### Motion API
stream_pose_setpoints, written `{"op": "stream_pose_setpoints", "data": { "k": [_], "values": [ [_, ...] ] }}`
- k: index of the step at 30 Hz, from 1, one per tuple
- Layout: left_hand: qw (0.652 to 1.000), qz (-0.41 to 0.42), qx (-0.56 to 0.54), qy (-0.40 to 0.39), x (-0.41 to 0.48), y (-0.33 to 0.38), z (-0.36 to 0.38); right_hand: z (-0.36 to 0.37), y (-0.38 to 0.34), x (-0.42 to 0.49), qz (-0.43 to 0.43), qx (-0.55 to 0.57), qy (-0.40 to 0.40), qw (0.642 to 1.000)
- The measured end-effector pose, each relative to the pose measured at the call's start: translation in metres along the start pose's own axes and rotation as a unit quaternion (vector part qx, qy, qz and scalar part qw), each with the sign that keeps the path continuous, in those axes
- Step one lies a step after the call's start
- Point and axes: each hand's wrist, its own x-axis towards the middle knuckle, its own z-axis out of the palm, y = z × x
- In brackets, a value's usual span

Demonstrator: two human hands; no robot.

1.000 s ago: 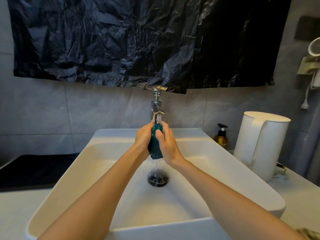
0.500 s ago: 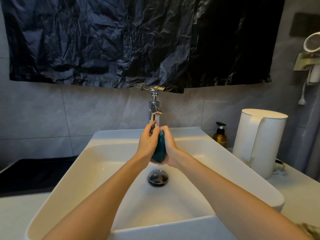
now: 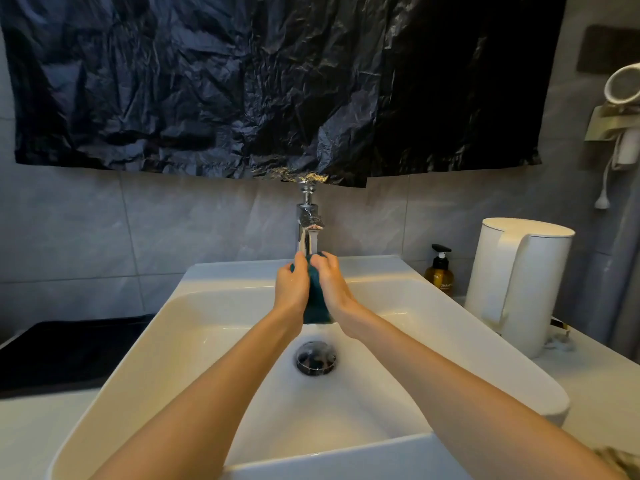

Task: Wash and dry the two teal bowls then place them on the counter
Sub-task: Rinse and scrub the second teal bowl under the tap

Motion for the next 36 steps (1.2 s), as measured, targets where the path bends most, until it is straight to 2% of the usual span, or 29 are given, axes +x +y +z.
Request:
{"op": "stream_pose_setpoints", "data": {
  "k": [2, 4, 6, 8, 10, 14, 17, 19, 20, 24, 29, 33, 36],
  "values": [
    [0.998, -0.059, -0.024, 0.016, 0.001, -0.001, -0.002, 0.005, -0.001, -0.001, -0.051, -0.006, 0.018, 0.999],
    [0.996, -0.076, -0.037, 0.005, -0.001, -0.001, -0.002, 0.007, -0.003, -0.001, -0.063, -0.001, 0.020, 0.998],
    [0.997, -0.063, -0.037, 0.010, -0.001, 0.002, -0.003, 0.005, -0.005, -0.005, -0.037, -0.002, -0.009, 0.999],
    [0.997, -0.062, -0.029, 0.027, 0.001, 0.004, -0.007, 0.002, -0.004, -0.006, 0.035, 0.010, -0.040, 0.999],
    [0.996, -0.081, -0.020, 0.031, 0.003, 0.004, -0.011, -0.001, -0.003, -0.003, 0.040, -0.027, -0.049, 0.998],
    [0.995, -0.100, -0.001, 0.028, 0.009, 0.003, -0.017, -0.018, -0.009, -0.009, -0.103, -0.178, -0.050, 0.977],
    [0.993, -0.108, -0.016, 0.034, 0.013, 0.003, -0.020, -0.032, -0.007, -0.026, -0.244, -0.241, -0.093, 0.935],
    [0.994, -0.105, -0.011, 0.035, 0.014, 0.002, -0.020, -0.035, -0.001, -0.033, -0.296, -0.274, -0.105, 0.909],
    [0.994, -0.105, -0.009, 0.033, 0.015, 0.001, -0.020, -0.036, 0.001, -0.031, -0.297, -0.275, -0.106, 0.908],
    [0.993, -0.117, -0.006, 0.004, 0.012, 0.000, -0.018, -0.042, 0.003, -0.020, -0.221, -0.225, -0.079, 0.946],
    [0.991, -0.131, -0.021, 0.010, 0.019, -0.002, -0.023, -0.037, 0.006, -0.029, -0.316, -0.321, -0.115, 0.886],
    [0.990, -0.142, -0.016, -0.019, 0.017, -0.004, -0.025, -0.038, 0.002, -0.024, -0.254, -0.265, -0.095, 0.925],
    [0.991, -0.130, -0.020, -0.022, 0.020, -0.002, -0.029, -0.034, 0.000, -0.029, -0.294, -0.285, -0.095, 0.907]
  ]
}}
